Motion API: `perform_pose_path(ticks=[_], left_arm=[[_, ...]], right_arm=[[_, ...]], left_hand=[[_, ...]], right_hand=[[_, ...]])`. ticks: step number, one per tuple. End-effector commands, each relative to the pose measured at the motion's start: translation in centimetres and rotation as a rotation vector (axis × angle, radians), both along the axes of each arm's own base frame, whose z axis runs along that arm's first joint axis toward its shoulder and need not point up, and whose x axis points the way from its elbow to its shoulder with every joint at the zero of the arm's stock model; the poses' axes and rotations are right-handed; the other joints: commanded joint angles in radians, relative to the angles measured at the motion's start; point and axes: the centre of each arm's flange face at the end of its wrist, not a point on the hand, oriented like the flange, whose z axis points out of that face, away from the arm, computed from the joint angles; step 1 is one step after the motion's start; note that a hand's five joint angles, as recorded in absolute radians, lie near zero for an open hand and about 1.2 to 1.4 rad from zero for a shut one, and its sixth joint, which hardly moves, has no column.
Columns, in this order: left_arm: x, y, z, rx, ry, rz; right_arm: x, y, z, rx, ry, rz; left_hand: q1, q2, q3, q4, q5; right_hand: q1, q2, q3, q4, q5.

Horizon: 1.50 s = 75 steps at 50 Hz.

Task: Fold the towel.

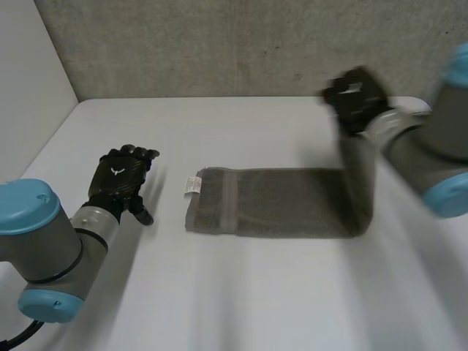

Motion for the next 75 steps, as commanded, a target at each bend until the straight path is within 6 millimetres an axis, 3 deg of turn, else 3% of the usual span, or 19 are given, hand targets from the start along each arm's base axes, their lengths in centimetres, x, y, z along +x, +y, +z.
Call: perform_pose_path(ticks=[1,2,4,5,6,7,13,15,19,27,29,35,37,42,53,62,67,72,75], left_arm=[[0.0,0.1,-0.1,0.003,-0.001,0.000],[0.0,0.1,-0.1,0.003,-0.001,0.000],[0.0,0.1,-0.1,0.003,-0.001,-0.001],[0.0,0.1,-0.1,0.003,-0.001,-0.001],[-0.1,0.2,-0.1,0.003,-0.001,-0.003],[-0.1,0.2,-0.1,0.004,-0.001,-0.004],[-0.3,0.4,-0.1,0.004,-0.001,-0.011],[-0.6,0.7,-0.1,0.006,-0.002,-0.024],[-1.5,1.4,0.1,0.000,0.000,-0.057],[-3.7,3.7,1.4,-0.038,0.016,-0.141],[-4.4,4.5,1.5,-0.040,0.017,-0.168],[-4.6,4.7,1.3,-0.034,0.014,-0.178],[-4.4,4.5,1.3,-0.034,0.014,-0.169],[-4.0,4.1,1.1,-0.028,0.012,-0.152],[-3.7,4.1,1.0,-0.023,0.009,-0.144],[-3.6,4.0,0.9,-0.020,0.008,-0.142],[-3.6,4.0,0.9,-0.020,0.008,-0.142],[-3.5,4.2,0.7,-0.014,0.006,-0.144],[-3.5,4.2,0.7,-0.015,0.007,-0.144]], right_arm=[[9.4,8.7,-6.2,0.083,0.053,0.287],[9.4,8.8,-6.2,0.083,0.053,0.287],[10.5,10.4,-7.9,0.116,0.072,0.317],[10.5,10.4,-7.9,0.116,0.072,0.317],[10.4,10.5,-7.9,0.116,0.076,0.292],[10.1,10.1,-7.8,0.114,0.077,0.245],[8.2,9.3,-7.2,0.118,0.086,0.091],[4.5,7.5,-5.7,0.129,0.061,-0.017],[1.2,6.8,-5.9,0.192,0.023,-0.074],[-3.4,7.4,-9.4,0.329,-0.043,-0.092],[-4.8,6.8,-10.6,0.334,-0.050,-0.122],[-5.6,6.1,-11.8,0.343,-0.050,-0.148],[-5.8,5.5,-12.9,0.369,-0.042,-0.160],[-6.3,4.7,-13.3,0.378,-0.048,-0.183],[-6.5,5.1,-13.4,0.436,-0.123,-0.197],[-6.3,5.1,-13.3,0.472,-0.224,-0.175],[-6.1,5.0,-13.4,0.477,-0.244,-0.170],[-6.2,4.8,-13.5,0.472,-0.246,-0.172],[-6.5,4.7,-13.6,0.483,-0.242,-0.183]], left_hand=[[-0.085,-0.075,-0.065,-0.085,-0.215],[-0.085,-0.075,-0.065,-0.085,-0.215],[-0.085,-0.075,-0.065,-0.085,-0.215],[-0.085,-0.075,-0.065,-0.085,-0.215],[-0.085,-0.075,-0.065,-0.085,-0.215],[-0.085,-0.075,-0.065,-0.085,-0.215],[-0.085,-0.075,-0.065,-0.085,-0.215],[-0.085,-0.075,-0.065,-0.085,-0.215],[-0.085,-0.075,-0.065,-0.085,-0.215],[-0.085,-0.075,-0.065,-0.085,-0.215],[-0.085,-0.075,-0.065,-0.085,-0.215],[-0.085,-0.075,-0.065,-0.085,-0.215],[-0.085,-0.075,-0.065,-0.085,-0.215],[-0.085,-0.075,-0.065,-0.085,-0.215],[-0.085,-0.075,-0.065,-0.085,-0.215],[-0.085,-0.075,-0.065,-0.085,-0.215],[-0.085,-0.075,-0.065,-0.085,-0.215],[-0.085,-0.075,-0.065,-0.085,-0.215],[-0.085,-0.075,-0.065,-0.085,-0.215]], right_hand=[[0.064,0.058,0.057,0.052,0.062],[0.064,0.058,0.057,0.052,0.062],[-0.612,-0.618,-0.619,-0.624,-0.614],[-0.616,-0.622,-0.623,-0.628,-0.618],[-1.020,-1.026,-1.027,-1.032,-1.022],[-1.157,-1.164,-1.164,-1.170,-1.159],[-1.157,-1.164,-1.164,-1.170,-1.159],[-1.157,-1.164,-1.164,-1.170,-1.159],[-1.157,-1.164,-1.164,-1.170,-1.159],[-1.156,-1.162,-1.163,-1.168,-1.158],[-0.992,-0.999,-0.999,-1.005,-0.994],[-0.669,-0.675,-0.676,-0.681,-0.671],[-0.367,-0.374,-0.375,-0.380,-0.369],[-0.228,-0.235,-0.236,-0.241,-0.230],[-0.665,-0.671,-0.672,-0.677,-0.667],[-0.645,-0.652,-0.652,-0.657,-0.647],[-0.525,-0.531,-0.532,-0.537,-0.527],[0.063,0.057,0.056,0.051,0.061],[0.064,0.058,0.057,0.052,0.062]])
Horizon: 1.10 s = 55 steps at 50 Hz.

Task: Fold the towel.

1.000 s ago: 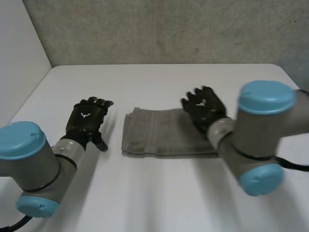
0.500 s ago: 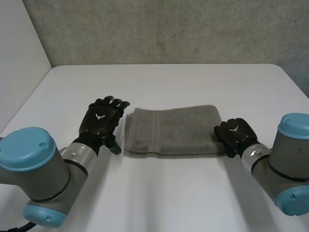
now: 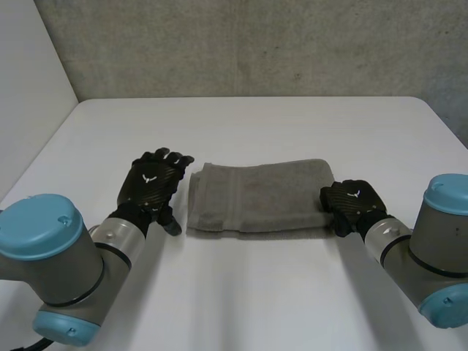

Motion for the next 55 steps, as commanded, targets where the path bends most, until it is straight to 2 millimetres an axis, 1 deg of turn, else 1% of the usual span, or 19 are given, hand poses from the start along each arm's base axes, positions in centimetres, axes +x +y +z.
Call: perform_pose_path(ticks=[1,7,12,14,17,21,26,28,29,30,31,33,36,39,40,41,43,47,55], left_arm=[[0.0,0.1,-0.1,0.001,0.000,-0.001],[0.0,0.1,0.0,-0.001,0.000,-0.002],[0.0,0.1,0.6,-0.016,0.008,-0.001],[0.0,0.2,1.2,-0.031,0.015,-0.001],[0.0,0.2,2.3,-0.062,0.031,-0.001],[-0.1,0.0,3.4,-0.093,0.046,-0.001],[-0.5,-0.1,5.0,-0.137,0.073,-0.008],[-0.8,-0.2,5.8,-0.148,0.103,-0.012],[-0.8,-0.2,5.8,-0.148,0.103,-0.012],[-0.9,-0.3,6.2,-0.151,0.121,-0.016],[-0.9,-0.3,6.2,-0.151,0.121,-0.016],[-1.3,-0.4,6.8,-0.150,0.161,-0.022],[-1.4,-0.7,7.5,-0.152,0.195,-0.009],[-1.3,-1.1,7.8,-0.151,0.221,0.016],[-1.3,-1.1,7.9,-0.152,0.229,0.022],[-1.3,-1.1,7.9,-0.152,0.229,0.022],[-1.8,-0.8,7.9,-0.149,0.237,0.011],[-2.7,-0.2,7.9,-0.147,0.240,-0.018],[-5.8,1.6,7.0,-0.122,0.241,-0.112]], right_arm=[[-0.9,-0.2,-0.5,0.020,0.018,-0.024],[-2.0,1.1,-0.9,0.074,0.063,-0.025],[-5.0,1.7,0.1,0.082,0.156,-0.019],[-7.9,0.8,1.3,0.052,0.221,-0.039],[-9.4,-0.1,3.1,-0.009,0.287,-0.037],[-9.2,-1.0,4.9,-0.055,0.303,-0.023],[-5.2,-0.6,7.6,-0.110,0.227,0.073],[-0.7,1.2,9.1,-0.165,0.173,0.202],[-0.7,1.2,9.2,-0.165,0.172,0.203],[1.5,2.4,9.6,-0.188,0.154,0.274],[1.5,2.4,9.6,-0.189,0.154,0.275],[5.7,5.3,9.2,-0.210,0.139,0.418],[7.8,7.2,8.6,-0.212,0.136,0.490],[10.8,11.3,6.1,-0.165,0.165,0.603],[10.7,11.3,5.6,-0.150,0.178,0.578],[10.7,11.3,5.6,-0.150,0.178,0.578],[9.8,10.3,5.7,-0.150,0.205,0.473],[8.7,9.2,6.8,-0.180,0.200,0.364],[4.1,6.1,11.2,-0.183,-0.049,0.129]], left_hand=[[-0.082,-0.075,-0.065,-0.085,-0.215],[-0.082,-0.075,-0.065,-0.085,-0.215],[-0.078,-0.071,-0.062,-0.081,-0.211],[-0.075,-0.068,-0.059,-0.078,-0.208],[-0.066,-0.060,-0.050,-0.070,-0.199],[-0.049,-0.042,-0.032,-0.052,-0.182],[-0.037,-0.030,-0.020,-0.040,-0.170],[-0.037,-0.030,-0.020,-0.040,-0.170],[-0.037,-0.030,-0.020,-0.040,-0.170],[-0.037,-0.030,-0.020,-0.040,-0.170],[-0.037,-0.030,-0.020,-0.040,-0.170],[-0.037,-0.030,-0.020,-0.040,-0.170],[-0.037,-0.030,-0.020,-0.040,-0.170],[-0.037,-0.030,-0.020,-0.040,-0.170],[-0.037,-0.030,-0.020,-0.040,-0.170],[-0.037,-0.030,-0.020,-0.040,-0.170],[-0.040,-0.033,-0.023,-0.043,-0.173],[-0.040,-0.033,-0.023,-0.043,-0.173],[-0.037,-0.030,-0.020,-0.040,-0.170]], right_hand=[[0.123,0.137,0.130,0.128,0.128],[0.123,0.137,0.130,0.128,0.128],[0.123,0.137,0.130,0.128,0.128],[0.123,0.137,0.130,0.128,0.128],[0.123,0.137,0.130,0.128,0.128],[0.123,0.137,0.130,0.128,0.128],[0.123,0.137,0.130,0.128,0.128],[0.123,0.137,0.130,0.128,0.128],[0.123,0.137,0.130,0.128,0.128],[0.123,0.137,0.130,0.128,0.128],[0.123,0.137,0.130,0.128,0.128],[0.123,0.137,0.130,0.128,0.128],[0.123,0.137,0.130,0.128,0.128],[0.123,0.137,0.130,0.128,0.128],[-0.306,-0.292,-0.299,-0.301,-0.301],[-0.311,-0.296,-0.304,-0.305,-0.305],[-0.864,-0.850,-0.857,-0.858,-0.859],[-0.983,-0.969,-0.976,-0.977,-0.978],[-1.062,-1.048,-1.055,-1.057,-1.057]])
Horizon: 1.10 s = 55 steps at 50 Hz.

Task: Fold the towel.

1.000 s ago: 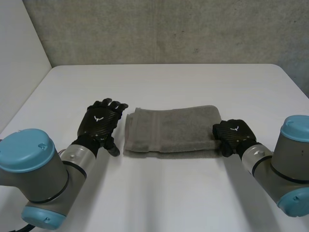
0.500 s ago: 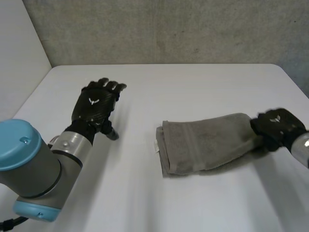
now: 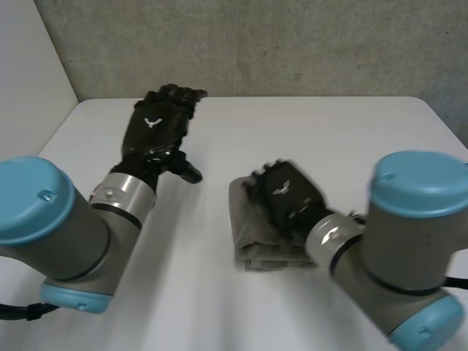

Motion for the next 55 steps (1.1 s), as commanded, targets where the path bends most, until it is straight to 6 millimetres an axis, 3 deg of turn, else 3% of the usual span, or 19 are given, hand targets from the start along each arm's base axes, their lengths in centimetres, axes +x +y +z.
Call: perform_pose_path(ticks=[1,8,10,13,15,18,24,27,28,29,31,32,34,35,37,40,42,47,55], left_arm=[[-2.9,1.7,-1.1,0.016,-0.012,-0.088],[-5.2,3.0,-4.2,0.087,-0.063,-0.145],[-5.8,3.2,-6.4,0.153,-0.100,-0.148],[-5.9,3.3,-7.5,0.194,-0.119,-0.140],[-5.7,3.4,-9.7,0.277,-0.158,-0.118],[-5.3,3.5,-11.1,0.344,-0.191,-0.084],[-4.8,3.5,-11.5,0.387,-0.224,-0.057],[-4.5,3.4,-10.5,0.389,-0.223,-0.047],[-4.3,3.2,-9.3,0.378,-0.210,-0.041],[-4.2,3.3,-7.9,0.360,-0.193,-0.043],[-4.0,3.3,-6.5,0.340,-0.176,-0.042],[-4.0,3.3,-6.5,0.340,-0.176,-0.042],[-3.5,3.2,-3.8,0.304,-0.141,-0.029],[-3.5,3.2,-3.8,0.304,-0.141,-0.029],[-2.9,3.3,-1.1,0.270,-0.109,-0.022],[-2.5,3.4,0.5,0.255,-0.095,-0.012],[-0.8,3.0,3.8,0.240,-0.078,0.044],[2.6,1.1,6.7,0.263,-0.068,0.209],[3.4,0.2,7.9,0.273,-0.049,0.263]], right_arm=[[-4.1,-2.5,3.6,0.044,-0.253,-0.169],[-4.7,-3.2,2.8,0.114,-0.295,-0.165],[-4.5,-4.0,0.3,0.175,-0.255,-0.176],[-4.5,-4.4,-1.1,0.206,-0.225,-0.184],[-4.2,-5.0,-3.6,0.255,-0.177,-0.195],[-4.1,-5.5,-6.0,0.310,-0.140,-0.210],[-4.0,-5.8,-7.2,0.340,-0.116,-0.219],[-3.9,-6.1,-5.9,0.322,-0.133,-0.221],[-3.9,-6.1,-4.1,0.290,-0.160,-0.216],[-3.9,-6.1,-4.0,0.290,-0.160,-0.216],[-3.9,-5.8,0.1,0.207,-0.219,-0.200],[-3.9,-5.8,0.2,0.207,-0.219,-0.200],[-3.8,-5.7,3.7,0.138,-0.294,-0.194],[-3.8,-5.7,3.7,0.138,-0.295,-0.194],[-4.0,-5.9,6.7,0.105,-0.388,-0.209],[-4.4,-5.9,8.4,0.090,-0.438,-0.231],[-5.1,-5.7,11.0,0.060,-0.504,-0.284],[-5.9,-6.3,11.3,0.031,-0.501,-0.385],[-6.5,-6.6,11.2,-0.010,-0.466,-0.453]], left_hand=[[-0.028,-0.022,-0.013,-0.032,-0.182],[-0.016,-0.011,-0.002,-0.020,-0.170],[-0.016,-0.011,-0.002,-0.020,-0.170],[-0.016,-0.011,-0.002,-0.020,-0.170],[-0.016,-0.011,-0.002,-0.020,-0.170],[-0.025,-0.019,-0.010,-0.028,-0.179],[-0.052,-0.046,-0.037,-0.055,-0.205],[-0.060,-0.055,-0.046,-0.064,-0.214],[-0.066,-0.060,-0.051,-0.070,-0.220],[-0.072,-0.066,-0.057,-0.075,-0.226],[-0.072,-0.066,-0.057,-0.076,-0.226],[-0.072,-0.066,-0.057,-0.076,-0.226],[-0.072,-0.066,-0.057,-0.076,-0.226],[-0.072,-0.066,-0.057,-0.076,-0.226],[-0.075,-0.069,-0.060,-0.078,-0.229],[-0.075,-0.069,-0.060,-0.078,-0.229],[-0.075,-0.069,-0.060,-0.078,-0.229],[-0.075,-0.069,-0.060,-0.078,-0.229],[-0.075,-0.069,-0.060,-0.078,-0.229]], right_hand=[[-0.090,-0.140,-0.099,-0.094,-0.051],[-0.102,-0.152,-0.111,-0.106,-0.062],[-0.105,-0.155,-0.114,-0.109,-0.065],[-0.105,-0.155,-0.114,-0.109,-0.065],[-0.120,-0.170,-0.128,-0.124,-0.080],[-0.127,-0.177,-0.136,-0.131,-0.087],[-0.127,-0.177,-0.136,-0.131,-0.087],[-0.127,-0.177,-0.136,-0.131,-0.087],[-0.127,-0.177,-0.136,-0.131,-0.087],[-0.127,-0.177,-0.136,-0.131,-0.087],[-0.127,-0.177,-0.136,-0.131,-0.087],[-0.127,-0.177,-0.136,-0.131,-0.087],[-0.127,-0.177,-0.136,-0.131,-0.087],[-0.127,-0.177,-0.136,-0.131,-0.087],[-0.127,-0.177,-0.136,-0.131,-0.087],[-0.127,-0.177,-0.136,-0.131,-0.087],[-0.127,-0.177,-0.136,-0.131,-0.087],[-0.127,-0.177,-0.136,-0.131,-0.087],[-0.127,-0.177,-0.136,-0.131,-0.087]])
